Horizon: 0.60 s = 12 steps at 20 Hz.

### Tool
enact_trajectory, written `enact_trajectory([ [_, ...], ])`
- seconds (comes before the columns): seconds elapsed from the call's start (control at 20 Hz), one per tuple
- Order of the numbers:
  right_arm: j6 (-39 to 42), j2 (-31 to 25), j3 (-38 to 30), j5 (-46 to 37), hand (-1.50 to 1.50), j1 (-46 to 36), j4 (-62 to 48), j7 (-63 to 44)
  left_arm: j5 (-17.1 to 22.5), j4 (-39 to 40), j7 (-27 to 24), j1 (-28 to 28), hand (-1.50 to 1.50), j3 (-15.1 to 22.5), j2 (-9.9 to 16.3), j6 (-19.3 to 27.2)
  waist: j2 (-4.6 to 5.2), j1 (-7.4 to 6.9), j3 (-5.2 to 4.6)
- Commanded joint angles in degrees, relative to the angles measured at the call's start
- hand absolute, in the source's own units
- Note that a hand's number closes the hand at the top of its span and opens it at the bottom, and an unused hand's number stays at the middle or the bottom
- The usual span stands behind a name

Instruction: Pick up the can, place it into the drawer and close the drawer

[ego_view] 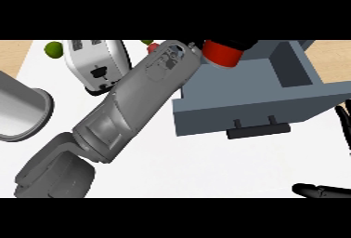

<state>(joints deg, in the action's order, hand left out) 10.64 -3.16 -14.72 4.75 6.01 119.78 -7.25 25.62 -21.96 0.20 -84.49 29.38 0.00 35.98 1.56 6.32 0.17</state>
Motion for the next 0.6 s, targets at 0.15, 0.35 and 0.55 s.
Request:
enact_trajectory([
  [0.15,1.8,-1.5,-0.3,1.4,-1.50,0.8,0.9,-0.9,1.4,1.1,-2.1,3.0,-1.50,4.2,0.0,3.8,0.19,1.50,0.04],
  [0.35,0.5,-0.4,1.4,-0.2,-1.50,-1.1,1.0,-1.0,2.9,1.5,-1.8,2.1,-1.50,4.7,0.0,5.5,0.45,1.98,0.04],
  [0.55,-0.4,-0.4,1.5,-0.5,-1.50,-1.2,2.7,-2.9,3.8,0.8,-3.8,4.2,-1.50,6.1,0.0,7.4,0.16,1.09,-0.03],
])
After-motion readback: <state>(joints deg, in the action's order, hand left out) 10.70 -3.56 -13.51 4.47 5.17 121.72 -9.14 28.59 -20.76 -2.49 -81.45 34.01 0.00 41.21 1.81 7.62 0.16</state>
